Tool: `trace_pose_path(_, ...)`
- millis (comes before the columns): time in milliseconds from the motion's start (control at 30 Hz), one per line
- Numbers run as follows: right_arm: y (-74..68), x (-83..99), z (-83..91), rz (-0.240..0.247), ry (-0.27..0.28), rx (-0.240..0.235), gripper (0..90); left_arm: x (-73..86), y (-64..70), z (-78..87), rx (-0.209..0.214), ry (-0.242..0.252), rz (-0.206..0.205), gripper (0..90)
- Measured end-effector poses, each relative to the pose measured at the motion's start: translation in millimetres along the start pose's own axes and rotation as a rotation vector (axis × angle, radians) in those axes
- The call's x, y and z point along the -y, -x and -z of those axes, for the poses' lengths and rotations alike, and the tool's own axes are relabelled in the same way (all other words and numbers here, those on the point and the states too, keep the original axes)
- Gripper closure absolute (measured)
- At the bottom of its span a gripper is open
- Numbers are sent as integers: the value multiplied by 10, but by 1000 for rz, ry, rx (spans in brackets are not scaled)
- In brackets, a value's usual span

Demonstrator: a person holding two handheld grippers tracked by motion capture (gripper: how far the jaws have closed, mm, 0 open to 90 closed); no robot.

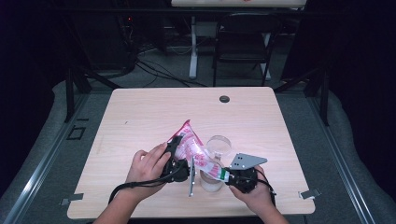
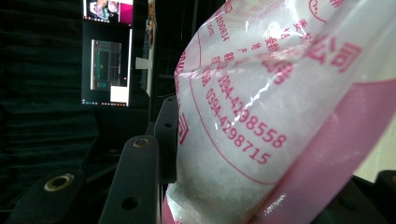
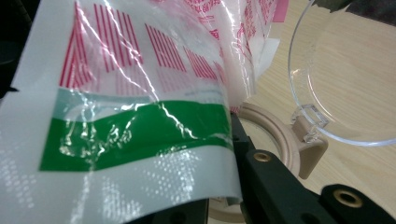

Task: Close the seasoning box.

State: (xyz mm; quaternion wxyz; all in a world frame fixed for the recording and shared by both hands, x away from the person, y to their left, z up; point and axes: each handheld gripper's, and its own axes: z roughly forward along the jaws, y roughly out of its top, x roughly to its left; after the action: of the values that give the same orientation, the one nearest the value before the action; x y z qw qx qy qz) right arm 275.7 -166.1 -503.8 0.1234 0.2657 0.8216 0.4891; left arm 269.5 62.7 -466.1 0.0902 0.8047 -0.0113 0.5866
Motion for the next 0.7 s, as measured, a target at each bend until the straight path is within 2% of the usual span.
trace_pose_path(700,4,1,-2,-6,7,3,900,-7,-9,9,-10,9,-10,637)
